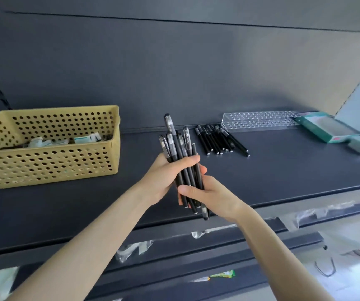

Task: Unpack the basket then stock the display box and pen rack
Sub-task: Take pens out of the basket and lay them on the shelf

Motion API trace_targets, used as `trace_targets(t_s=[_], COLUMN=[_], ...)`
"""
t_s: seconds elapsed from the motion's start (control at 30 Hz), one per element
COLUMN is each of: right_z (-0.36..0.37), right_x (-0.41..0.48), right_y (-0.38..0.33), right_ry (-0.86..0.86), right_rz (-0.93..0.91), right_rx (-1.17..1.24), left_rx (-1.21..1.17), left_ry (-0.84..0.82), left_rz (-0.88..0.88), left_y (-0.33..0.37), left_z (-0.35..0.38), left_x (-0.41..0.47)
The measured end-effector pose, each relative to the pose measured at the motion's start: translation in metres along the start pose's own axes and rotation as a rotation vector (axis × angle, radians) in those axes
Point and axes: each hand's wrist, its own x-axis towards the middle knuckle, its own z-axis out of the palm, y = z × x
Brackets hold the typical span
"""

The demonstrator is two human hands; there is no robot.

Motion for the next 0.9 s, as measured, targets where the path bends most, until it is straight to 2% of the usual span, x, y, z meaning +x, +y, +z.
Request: trace_targets(t_s=[0.17,0.3,0.47,0.67,0.8,0.9], right_z=[-0.072,-0.109,-0.143,-0.167,-0.184,-0.194], right_x=[-0.023,-0.019,0.013,0.067,0.091,0.102], right_y=[0.020,0.027,0.029,0.032,0.035,0.037], right_ry=[-0.001,-0.019,0.028,0.102,0.202,0.262], right_rz=[0.003,-0.020,-0.040,-0.042,0.002,0.007], right_rx=[-0.045,-0.040,-0.056,-0.127,-0.370,-0.455], left_rx=[-0.030,0.023,0.179,0.169,0.360,0.416], left_ry=[0.067,0.141,0.197,0.237,0.192,0.163], left_rz=[0.014,-0.003,0.005,0.015,-0.095,-0.133], left_y=[-0.025,-0.030,-0.022,-0.018,-0.010,-0.008], left_z=[0.066,0.088,0.086,0.068,0.049,0.039], left_x=[0.041,0.070,0.116,0.172,0.199,0.214])
